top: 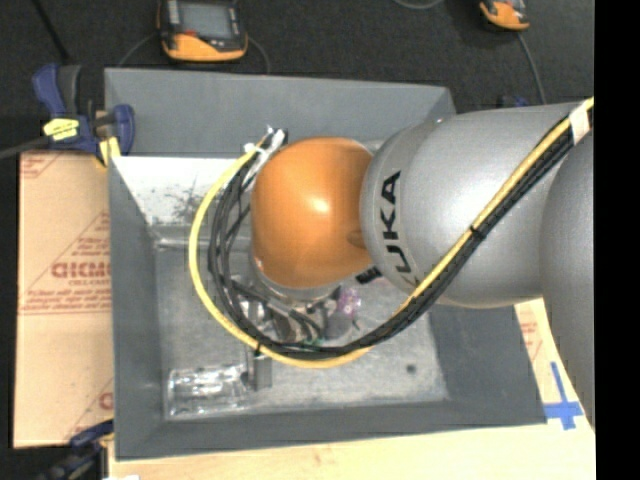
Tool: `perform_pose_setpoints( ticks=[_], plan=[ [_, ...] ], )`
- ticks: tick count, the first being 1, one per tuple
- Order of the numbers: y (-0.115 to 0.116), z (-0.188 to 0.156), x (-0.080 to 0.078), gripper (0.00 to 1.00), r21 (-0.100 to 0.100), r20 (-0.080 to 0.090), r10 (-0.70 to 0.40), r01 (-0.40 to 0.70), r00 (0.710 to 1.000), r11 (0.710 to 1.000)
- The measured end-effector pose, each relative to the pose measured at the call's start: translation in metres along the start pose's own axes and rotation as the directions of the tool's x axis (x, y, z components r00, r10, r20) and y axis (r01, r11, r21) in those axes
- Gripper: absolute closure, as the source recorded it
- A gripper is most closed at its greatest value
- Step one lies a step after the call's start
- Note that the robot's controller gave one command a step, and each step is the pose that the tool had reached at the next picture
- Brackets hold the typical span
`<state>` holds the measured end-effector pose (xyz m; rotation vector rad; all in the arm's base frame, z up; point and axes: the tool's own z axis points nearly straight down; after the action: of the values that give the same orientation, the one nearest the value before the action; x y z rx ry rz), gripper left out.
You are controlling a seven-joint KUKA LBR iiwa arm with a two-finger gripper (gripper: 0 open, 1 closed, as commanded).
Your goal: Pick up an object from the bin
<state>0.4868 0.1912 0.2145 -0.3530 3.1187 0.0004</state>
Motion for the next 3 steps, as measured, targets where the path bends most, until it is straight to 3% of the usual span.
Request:
perform_pose_setpoints(
  ticks=[1, 2, 3],
  plan=[
    [-0.006, 0.143, 0.002, 0.0, 0.0, -0.001, -0.102, 0.102, 0.995, 0.995],
    [-0.006, 0.142, 0.004, 1.0, 0.0, -0.007, -0.098, 0.098, 0.995, 0.995],
    [0.04, 0.076, -0.008, 1.0, -0.002, 0.001, 0.074, -0.074, 0.997, 0.997]
  ],
)
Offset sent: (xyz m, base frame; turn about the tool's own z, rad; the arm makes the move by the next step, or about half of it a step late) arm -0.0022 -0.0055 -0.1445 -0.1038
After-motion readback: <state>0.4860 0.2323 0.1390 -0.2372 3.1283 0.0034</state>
